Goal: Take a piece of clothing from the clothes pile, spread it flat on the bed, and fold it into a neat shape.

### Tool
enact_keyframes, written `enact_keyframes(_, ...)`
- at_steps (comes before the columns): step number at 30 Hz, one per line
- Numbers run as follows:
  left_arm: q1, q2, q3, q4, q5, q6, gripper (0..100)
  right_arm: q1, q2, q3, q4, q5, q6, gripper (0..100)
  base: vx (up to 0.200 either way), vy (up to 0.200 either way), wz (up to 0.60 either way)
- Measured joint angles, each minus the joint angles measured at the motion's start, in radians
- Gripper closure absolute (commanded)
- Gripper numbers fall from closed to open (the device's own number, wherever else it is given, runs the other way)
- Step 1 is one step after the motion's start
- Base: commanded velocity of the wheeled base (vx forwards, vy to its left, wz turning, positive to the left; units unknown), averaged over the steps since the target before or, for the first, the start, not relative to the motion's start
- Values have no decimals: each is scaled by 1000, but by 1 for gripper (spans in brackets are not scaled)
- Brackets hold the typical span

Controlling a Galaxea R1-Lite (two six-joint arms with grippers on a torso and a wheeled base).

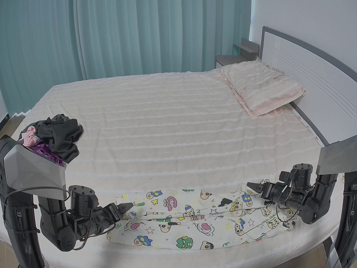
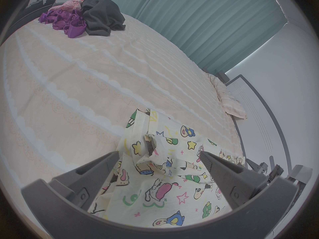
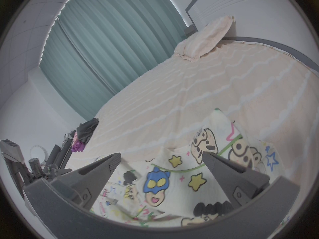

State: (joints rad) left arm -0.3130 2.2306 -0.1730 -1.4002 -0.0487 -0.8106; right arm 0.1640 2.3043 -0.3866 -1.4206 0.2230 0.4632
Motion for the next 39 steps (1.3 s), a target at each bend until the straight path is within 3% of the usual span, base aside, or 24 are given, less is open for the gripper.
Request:
enact_keyframes(5, 0, 3, 0, 0, 1, 2, 0, -24, 87, -48, -19, -32, 8, 0, 0, 0, 0)
enact_keyframes(14, -1, 5, 0, 0, 1, 5, 0, -51, 137, -59, -61, -32, 63, 0, 0, 0, 0)
enact_keyframes(27, -6, 3, 11, -45, 3, 10, 0, -32, 57, 48, -131, -13, 211, 0, 0, 0, 0)
enact_keyframes(39, -9, -3, 31, -83, 11, 7, 0, -31, 10, 68, -132, -13, 221, 0, 0, 0, 0)
